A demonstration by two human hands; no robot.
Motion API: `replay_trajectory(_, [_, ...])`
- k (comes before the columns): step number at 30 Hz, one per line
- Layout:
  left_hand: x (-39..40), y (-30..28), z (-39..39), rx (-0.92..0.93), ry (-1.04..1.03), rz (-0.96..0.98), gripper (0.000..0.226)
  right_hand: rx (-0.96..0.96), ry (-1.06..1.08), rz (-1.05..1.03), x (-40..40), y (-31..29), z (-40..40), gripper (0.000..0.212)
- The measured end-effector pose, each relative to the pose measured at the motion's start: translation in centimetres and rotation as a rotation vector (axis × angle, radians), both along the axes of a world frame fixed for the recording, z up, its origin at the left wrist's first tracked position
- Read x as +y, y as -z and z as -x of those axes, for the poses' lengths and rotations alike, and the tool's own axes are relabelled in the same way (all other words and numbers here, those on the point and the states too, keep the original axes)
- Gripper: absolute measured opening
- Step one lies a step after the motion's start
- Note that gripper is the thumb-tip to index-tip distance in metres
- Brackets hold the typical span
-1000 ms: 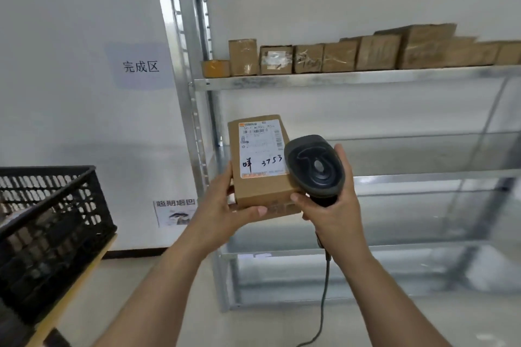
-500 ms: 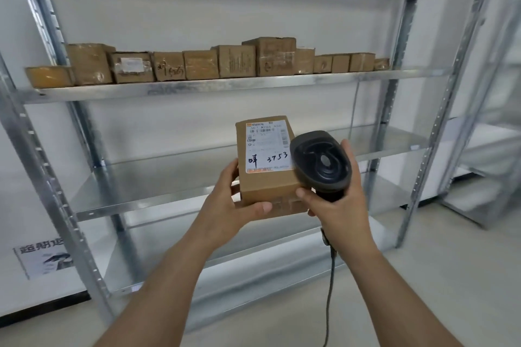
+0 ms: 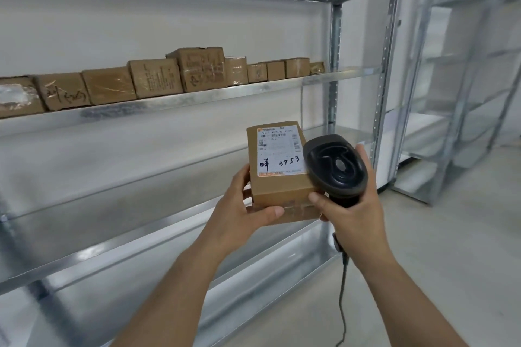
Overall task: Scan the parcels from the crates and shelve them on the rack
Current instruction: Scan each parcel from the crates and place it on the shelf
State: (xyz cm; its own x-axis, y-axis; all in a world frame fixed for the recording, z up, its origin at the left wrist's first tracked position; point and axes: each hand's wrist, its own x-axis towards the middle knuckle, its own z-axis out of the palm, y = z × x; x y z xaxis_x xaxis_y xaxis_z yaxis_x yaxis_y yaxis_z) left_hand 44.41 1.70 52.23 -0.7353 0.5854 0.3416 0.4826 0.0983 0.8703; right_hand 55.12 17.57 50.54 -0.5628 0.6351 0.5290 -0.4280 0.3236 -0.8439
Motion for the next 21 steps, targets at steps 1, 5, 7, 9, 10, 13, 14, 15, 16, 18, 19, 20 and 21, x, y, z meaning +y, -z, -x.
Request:
replay_trajectory(1, [1.0,0.0,0.7,0.001,0.013,0.000,0.083,-0.001,0.016,-0.001,0.7,-0.1,0.3,0.103])
replay_trajectory(5, [4.9,0.2,4.2,0.016,0.069,0.018,0.084,-0.026,0.076,-0.022,3.8,-0.3,2.5,0.104])
replay_trajectory(7, [6.8,0.2,6.5,0.007,0.092,0.020,0.084,-0.033,0.126,-0.031,5.2,-0.4,4.1,0.105])
replay_trajectory(9, [8.6,0.2,8.8,0.006,0.117,0.022,0.085,-0.025,0.169,-0.014,6.5,-0.6,5.9,0.104])
replay_trajectory(10, [9.4,0.2,10.1,0.006,0.135,0.027,0.084,-0.025,0.189,-0.006,7.0,-0.6,6.9,0.103])
replay_trajectory(13, [11.6,-0.1,13.9,-0.007,0.189,0.043,0.079,-0.038,0.228,0.014,8.5,-0.6,10.0,0.102])
replay_trajectory(14, [12.2,-0.1,15.1,-0.010,0.202,0.049,0.078,-0.048,0.234,0.021,9.0,-0.6,11.0,0.102])
replay_trajectory(15, [12.9,-0.1,16.2,-0.008,0.214,0.055,0.078,-0.055,0.243,0.021,9.5,-0.6,12.0,0.102])
replay_trajectory(16, [13.5,0.0,17.2,-0.008,0.226,0.059,0.079,-0.056,0.257,0.019,9.9,-0.4,12.9,0.103])
replay_trajectory(18, [14.6,0.2,18.9,-0.012,0.250,0.054,0.082,-0.048,0.279,0.027,10.8,0.0,14.4,0.103])
replay_trajectory(19, [15.2,0.3,19.6,-0.011,0.258,0.052,0.083,-0.046,0.284,0.036,11.2,0.2,15.0,0.103])
replay_trajectory(20, [15.7,0.5,20.2,-0.011,0.263,0.056,0.084,-0.049,0.289,0.044,11.6,0.4,15.6,0.102])
replay_trajectory(21, [16.2,0.7,20.7,-0.010,0.267,0.061,0.085,-0.055,0.297,0.048,12.0,0.6,16.1,0.102])
